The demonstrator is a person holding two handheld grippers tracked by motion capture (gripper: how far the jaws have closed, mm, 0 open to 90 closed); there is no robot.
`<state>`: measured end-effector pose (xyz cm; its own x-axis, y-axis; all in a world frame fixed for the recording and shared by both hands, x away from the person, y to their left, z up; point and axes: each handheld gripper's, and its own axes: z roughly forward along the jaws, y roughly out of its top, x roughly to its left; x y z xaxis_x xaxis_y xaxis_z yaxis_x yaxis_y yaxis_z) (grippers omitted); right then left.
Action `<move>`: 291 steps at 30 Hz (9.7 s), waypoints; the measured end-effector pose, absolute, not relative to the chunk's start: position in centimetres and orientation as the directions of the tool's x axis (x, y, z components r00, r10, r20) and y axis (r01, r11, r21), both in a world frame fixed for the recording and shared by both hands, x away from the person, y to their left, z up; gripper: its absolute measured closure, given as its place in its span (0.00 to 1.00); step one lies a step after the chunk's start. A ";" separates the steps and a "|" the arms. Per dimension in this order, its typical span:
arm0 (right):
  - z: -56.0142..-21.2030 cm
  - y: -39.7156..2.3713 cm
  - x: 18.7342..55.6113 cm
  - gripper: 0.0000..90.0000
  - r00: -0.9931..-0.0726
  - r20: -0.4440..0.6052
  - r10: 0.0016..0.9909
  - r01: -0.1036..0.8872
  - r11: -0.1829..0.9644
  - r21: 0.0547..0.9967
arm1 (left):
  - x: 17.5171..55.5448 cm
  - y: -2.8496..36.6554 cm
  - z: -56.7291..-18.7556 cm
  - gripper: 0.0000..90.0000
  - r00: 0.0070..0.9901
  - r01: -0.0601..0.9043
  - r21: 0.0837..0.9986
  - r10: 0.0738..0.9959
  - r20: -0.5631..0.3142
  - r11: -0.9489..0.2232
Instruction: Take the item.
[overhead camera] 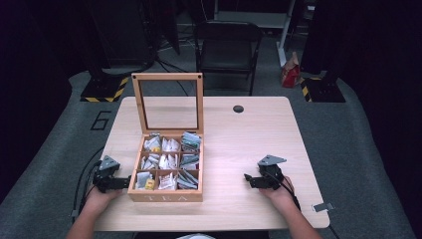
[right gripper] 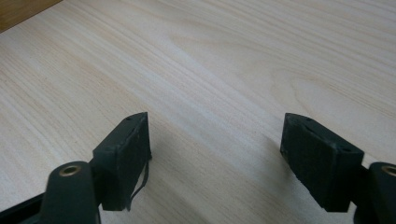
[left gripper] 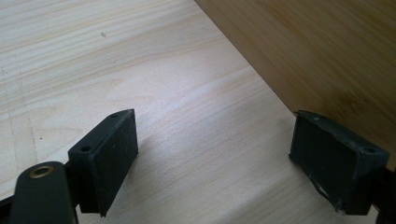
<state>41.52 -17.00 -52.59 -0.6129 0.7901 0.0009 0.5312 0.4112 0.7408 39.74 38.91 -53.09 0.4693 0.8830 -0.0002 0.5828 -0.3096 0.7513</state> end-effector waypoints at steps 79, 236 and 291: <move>-41.6 -9.2 39.2 0.41 -0.789 0.050 0.613 0.380 0.422 0.823 | 39.7 38.9 -53.1 0.16 0.469 0.586 0.749 0.883 -0.002 -0.309; -43.0 1.3 38.4 0.99 -0.925 0.041 0.377 0.254 0.535 0.806 | 39.7 38.9 -53.1 0.16 0.469 0.586 0.749 0.883 -0.001 -0.311; -36.9 -5.7 39.8 0.99 -0.891 0.050 0.452 0.276 0.449 0.850 | 39.7 38.9 -53.1 0.16 0.469 0.586 0.749 0.883 -0.003 -0.308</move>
<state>39.82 -5.73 -36.91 -0.8907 0.4518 0.0501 0.2755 0.4488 0.8501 39.71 38.89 -53.07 0.4687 0.8833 -0.0028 0.5859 -0.3085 0.7494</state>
